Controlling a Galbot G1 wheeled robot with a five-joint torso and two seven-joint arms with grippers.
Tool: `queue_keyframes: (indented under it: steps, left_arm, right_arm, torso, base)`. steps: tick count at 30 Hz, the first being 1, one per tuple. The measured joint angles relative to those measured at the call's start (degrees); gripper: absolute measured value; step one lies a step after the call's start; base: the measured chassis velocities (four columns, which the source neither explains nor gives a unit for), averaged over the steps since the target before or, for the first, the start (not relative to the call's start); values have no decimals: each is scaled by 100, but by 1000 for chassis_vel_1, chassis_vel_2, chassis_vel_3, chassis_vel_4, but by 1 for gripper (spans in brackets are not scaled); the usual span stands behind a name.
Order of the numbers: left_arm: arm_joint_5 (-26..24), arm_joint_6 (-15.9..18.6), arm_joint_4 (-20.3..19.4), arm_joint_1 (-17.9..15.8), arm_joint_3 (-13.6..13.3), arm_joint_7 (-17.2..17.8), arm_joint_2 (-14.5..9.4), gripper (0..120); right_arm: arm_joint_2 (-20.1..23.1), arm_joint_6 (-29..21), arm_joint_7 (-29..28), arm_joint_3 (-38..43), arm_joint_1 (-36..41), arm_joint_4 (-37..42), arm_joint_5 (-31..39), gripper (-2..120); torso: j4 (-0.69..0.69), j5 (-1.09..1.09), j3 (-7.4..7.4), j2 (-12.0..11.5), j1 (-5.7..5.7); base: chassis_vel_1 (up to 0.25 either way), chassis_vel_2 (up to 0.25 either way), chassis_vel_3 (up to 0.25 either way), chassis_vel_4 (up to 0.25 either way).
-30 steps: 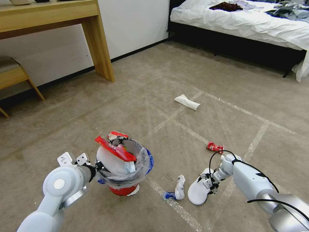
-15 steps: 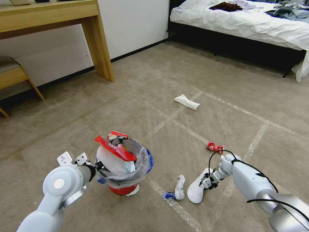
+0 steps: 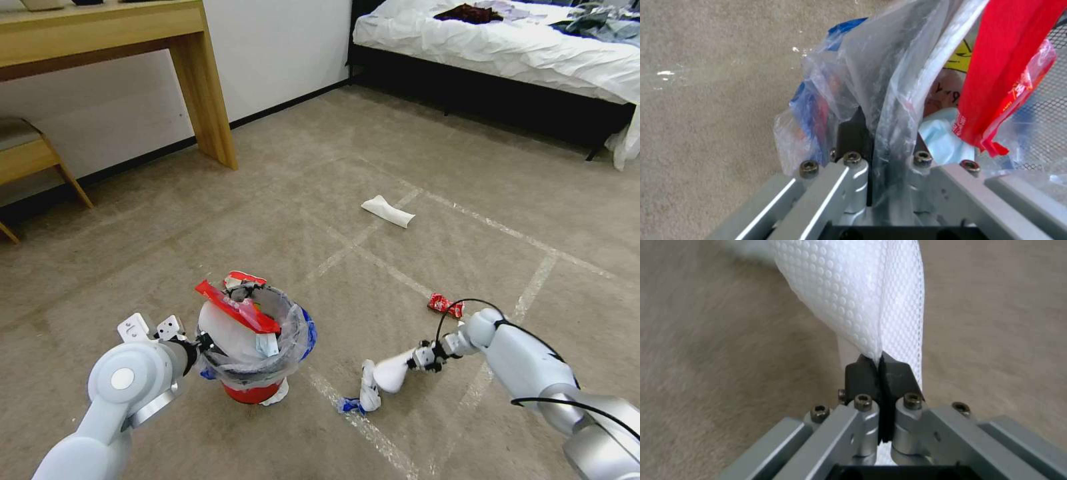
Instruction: Pick up the trash bin and place the garbage on the floor into it.
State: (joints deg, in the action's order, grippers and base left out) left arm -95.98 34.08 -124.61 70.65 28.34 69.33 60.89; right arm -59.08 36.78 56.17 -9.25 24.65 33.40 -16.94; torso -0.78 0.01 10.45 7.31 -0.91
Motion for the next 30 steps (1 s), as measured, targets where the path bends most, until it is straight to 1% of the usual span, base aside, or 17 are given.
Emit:
queue_keyframes:
  steps: [1, 2, 3, 5, 6, 7, 8, 9, 10, 11, 13, 14, 17, 18, 20, 24, 30]
  left_arm:
    - [0, 0, 0, 0, 0, 0, 0, 4]
    - [-11, -9, -14, 0, 1, 3, -21, 4]
    - [-11, -9, -14, 0, 1, 3, -21, 4]
    - [-29, -23, -38, -4, 6, 7, -51, 4]
    - [-29, -23, -38, -4, 6, 7, -51, 4]
    - [-31, -24, -39, -2, 7, 10, -59, 4]
    - [-31, -25, -39, 10, 9, 13, -68, 4]
    - [-31, -25, -39, 10, 9, 13, -68, 4]
    - [-33, -25, -40, 16, 8, 14, -73, 4]
    - [-33, -25, -40, 16, 8, 14, -73, 4]
    - [-48, -25, -40, -4, 0, 17, -77, 4]
    - [-48, -25, -40, -4, 0, 17, -77, 4]
    - [-89, -26, -30, -36, -23, 20, -134, 4]
    - [-89, -26, -30, -36, -23, 20, -134, 4]
    - [-121, -28, -4, -40, -27, 22, -180, 4]
    - [-140, -28, 39, -7, -9, 27, -246, 4]
    - [-162, -41, 37, 14, 7, 30, -260, 4]
  right_arm:
    - [0, 0, 0, 0, 0, 0, 0, 0]
    - [140, -130, 53, -4, 15, 103, 609, 0]
    - [140, -130, 53, -4, 15, 103, 609, 0]
    - [367, -449, 97, 52, 133, 384, 1929, 0]
    - [367, -449, 97, 52, 133, 384, 1929, 0]
    - [477, -646, 77, 66, 220, 584, 2457, 0]
    - [645, -942, -31, 123, 380, 958, 3295, 0]
    - [645, -942, -31, 123, 380, 958, 3295, 0]
    - [768, -1154, -190, 210, 518, 1337, 3989, 0]
    - [768, -1154, -190, 210, 518, 1337, 3989, 0]
    - [960, -1478, -643, 369, 740, 2053, 4974, 0]
    - [960, -1478, -643, 369, 740, 2053, 4974, 0]
    - [1084, -1704, -1261, 654, 903, 2869, 6039, 0]
    - [1084, -1704, -1261, 654, 903, 2869, 6039, 0]
    - [1095, -1703, -1459, 800, 945, 3270, 6540, 0]
    - [1061, -1573, -1518, 982, 955, 3564, 6538, 0]
    - [966, -1446, -1533, 1131, 949, 3619, 6518, 0]
  torso:
    - [0, 0, 0, 0, 0]
    - [-1, -3, 0, 0, 0]
    - [-1, -3, 0, 0, 0]
    - [0, 1, 0, 0, 0]
    - [0, 1, 0, 0, 0]
    - [1, 0, 0, 0, 0]
    - [0, 0, 0, 0, 0]
    - [0, 0, 0, 0, 0]
    - [-1, 0, 0, 0, 0]
    - [-1, 0, 0, 0, 0]
    - [0, -1, 0, 0, 0]
    - [0, -1, 0, 0, 0]
    - [0, -1, 0, 0, 0]
    - [0, -1, 0, 0, 0]
    - [1, -2, 0, 0, 0]
    - [1, -2, 0, 0, 0]
    - [0, -1, 0, 0, 0]
  base:
    - [0, 0, 0, 0]
    - [0, 0, 0, 0]
    - [0, 0, 0, 0]
    - [0, 0, 0, 0]
    - [0, 0, 0, 0]
    - [0, 0, 0, 0]
    - [0, 0, 0, 0]
    - [0, 0, 0, 0]
    - [0, 0, 0, 0]
    - [0, 0, 0, 0]
    - [0, 0, 0, 0]
    - [0, 0, 0, 0]
    - [0, 0, 0, 0]
    - [0, 0, 0, 0]
    - [0, 0, 0, 0]
    - [0, 0, 0, 0]
    - [0, 0, 0, 0]
